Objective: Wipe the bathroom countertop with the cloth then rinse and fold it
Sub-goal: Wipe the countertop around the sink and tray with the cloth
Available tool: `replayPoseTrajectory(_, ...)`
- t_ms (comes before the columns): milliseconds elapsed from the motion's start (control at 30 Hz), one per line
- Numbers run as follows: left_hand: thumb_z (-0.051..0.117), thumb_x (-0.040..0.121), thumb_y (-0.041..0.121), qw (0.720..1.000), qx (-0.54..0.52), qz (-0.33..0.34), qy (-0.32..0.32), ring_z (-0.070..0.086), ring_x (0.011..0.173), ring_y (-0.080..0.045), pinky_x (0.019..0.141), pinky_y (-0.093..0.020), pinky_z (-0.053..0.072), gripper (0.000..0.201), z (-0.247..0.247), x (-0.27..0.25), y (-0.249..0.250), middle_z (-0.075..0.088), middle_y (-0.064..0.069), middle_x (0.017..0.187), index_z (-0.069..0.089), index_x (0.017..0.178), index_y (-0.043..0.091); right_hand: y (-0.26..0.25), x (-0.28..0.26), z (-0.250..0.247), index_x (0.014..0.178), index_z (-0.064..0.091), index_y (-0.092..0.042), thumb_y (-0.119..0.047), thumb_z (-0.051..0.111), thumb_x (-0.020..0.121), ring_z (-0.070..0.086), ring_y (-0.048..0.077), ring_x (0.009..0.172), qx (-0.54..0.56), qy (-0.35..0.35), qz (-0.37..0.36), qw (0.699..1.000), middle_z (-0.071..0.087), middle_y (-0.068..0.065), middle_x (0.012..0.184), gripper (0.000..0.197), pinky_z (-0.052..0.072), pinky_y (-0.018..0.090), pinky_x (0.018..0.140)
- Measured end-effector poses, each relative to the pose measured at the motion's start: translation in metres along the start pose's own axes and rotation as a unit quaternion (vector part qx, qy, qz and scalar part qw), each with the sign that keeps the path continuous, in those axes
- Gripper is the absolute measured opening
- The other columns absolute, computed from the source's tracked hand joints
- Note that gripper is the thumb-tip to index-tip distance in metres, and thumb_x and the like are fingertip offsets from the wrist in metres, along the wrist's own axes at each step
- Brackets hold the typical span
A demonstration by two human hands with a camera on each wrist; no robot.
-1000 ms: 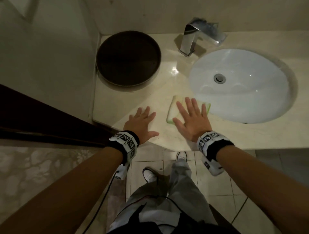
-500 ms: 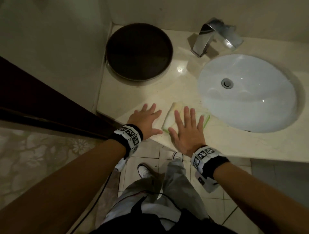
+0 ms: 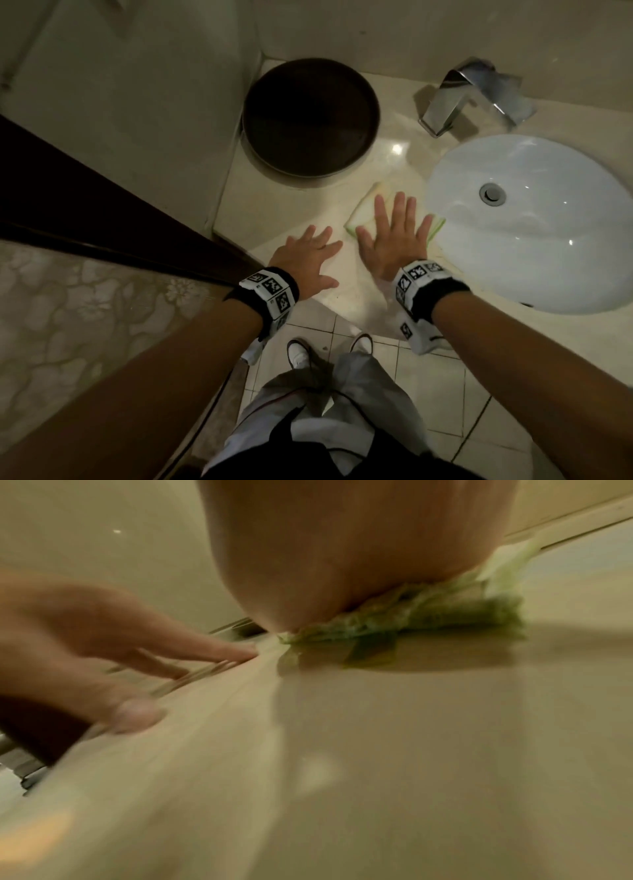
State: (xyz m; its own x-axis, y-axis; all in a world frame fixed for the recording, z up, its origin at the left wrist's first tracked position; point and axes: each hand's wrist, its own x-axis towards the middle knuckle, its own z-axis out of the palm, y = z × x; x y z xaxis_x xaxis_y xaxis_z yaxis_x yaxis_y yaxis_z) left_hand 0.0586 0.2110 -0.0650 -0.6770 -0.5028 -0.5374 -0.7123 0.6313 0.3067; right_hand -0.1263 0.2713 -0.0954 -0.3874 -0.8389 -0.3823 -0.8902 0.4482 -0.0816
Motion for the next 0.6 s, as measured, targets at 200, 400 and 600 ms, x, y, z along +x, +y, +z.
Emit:
replayPoseTrajectory(200, 0.052, 0.09, 0.057, 0.999, 0.02, -0.019, -0.031, -0.013, 0.148, -0.019, 0.12, -0.05, 0.007, 0.08, -0.001, 0.004, 0.004, -0.013, 0.01, 0.161, 0.006, 0.153, 0.035, 0.013, 0.062, -0.024, 0.153, -0.014, -0.027, -0.061, 0.003, 0.094, -0.017, 0.029, 0.148, 0.001, 0.034, -0.001, 0.999, -0.017, 0.01, 0.161, 0.07, -0.007, 0.058, 0.116)
replayPoseTrajectory(400, 0.05, 0.092, 0.056, 0.997, 0.064, -0.015, -0.05, -0.01, 0.148, -0.022, 0.119, -0.049, 0.012, 0.08, -0.01, 0.002, 0.007, -0.015, 0.006, 0.16, 0.004, 0.153, 0.033, 0.018, 0.104, -0.039, 0.154, -0.008, -0.028, -0.062, 0.008, 0.093, -0.015, 0.029, 0.148, 0.027, 0.047, 0.01, 0.998, -0.013, 0.009, 0.162, 0.072, -0.01, 0.058, 0.116)
replayPoseTrajectory(600, 0.051, 0.09, 0.059, 0.997, 0.054, -0.022, -0.044, -0.01, 0.148, -0.018, 0.12, -0.046, 0.01, 0.081, -0.006, 0.003, 0.004, -0.013, 0.01, 0.16, 0.005, 0.152, 0.037, 0.021, 0.1, -0.032, 0.154, -0.007, -0.026, -0.061, 0.01, 0.095, -0.013, 0.03, 0.148, 0.027, 0.06, -0.014, 0.998, -0.011, 0.011, 0.162, 0.071, -0.006, 0.059, 0.116)
